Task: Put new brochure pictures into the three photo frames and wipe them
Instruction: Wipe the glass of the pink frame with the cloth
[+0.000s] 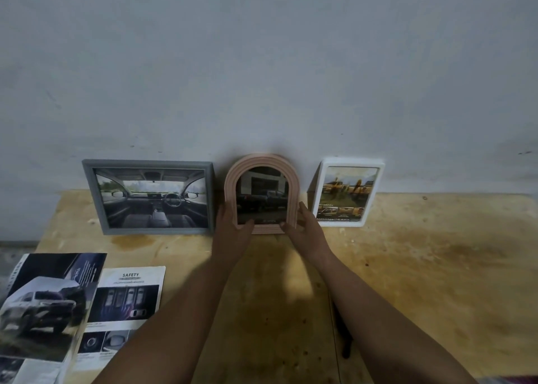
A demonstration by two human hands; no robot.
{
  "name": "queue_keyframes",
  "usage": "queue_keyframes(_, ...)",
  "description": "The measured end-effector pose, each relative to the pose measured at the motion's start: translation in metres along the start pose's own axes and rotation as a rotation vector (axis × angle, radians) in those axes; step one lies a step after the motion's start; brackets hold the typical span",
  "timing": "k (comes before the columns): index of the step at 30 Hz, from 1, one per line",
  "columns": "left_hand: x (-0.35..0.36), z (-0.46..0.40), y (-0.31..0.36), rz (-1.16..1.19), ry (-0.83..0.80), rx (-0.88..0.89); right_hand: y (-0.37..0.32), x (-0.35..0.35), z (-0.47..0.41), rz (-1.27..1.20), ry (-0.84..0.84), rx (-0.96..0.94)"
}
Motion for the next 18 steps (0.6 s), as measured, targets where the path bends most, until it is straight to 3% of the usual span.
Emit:
queue_keyframes(3, 0.005, 0.019, 0.007, -0.009, 0.117, 0.058, 0.017, -0.016, 0.011, -0.045, 0.047, 0.033)
queue_keyframes(9, 0.106, 0.035, 0.061, 0.042, -0.231, 0.193, 0.063, -0.098, 0.017, -0.133, 0.381, 0.136)
queue_keyframes(12, 0.155, 0.031, 0.086, 0.014, -0.267, 0.195, 0.075, -0.146, 0.0, -0.132, 0.502, 0.159)
queue_keyframes(15, 0.185, 0.02, 0.098, 0.042, -0.191, 0.103, 0.082, -0.176, -0.028, -0.186, 0.517, 0.232)
queue_keyframes(18, 0.2, 0.012, 0.107, 0.139, -0.167, 0.011, 0.082, -0.18, -0.051, -0.311, 0.416, 0.271)
Point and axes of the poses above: each hand's wrist, its own z-axis away from the middle knuckle, its own x-axis out of the palm, y = z × x, the point moved 7 cm from there along -z, towards the middle knuckle, and after that the axes turned 6 degrees about z, right-handed, at the moved point
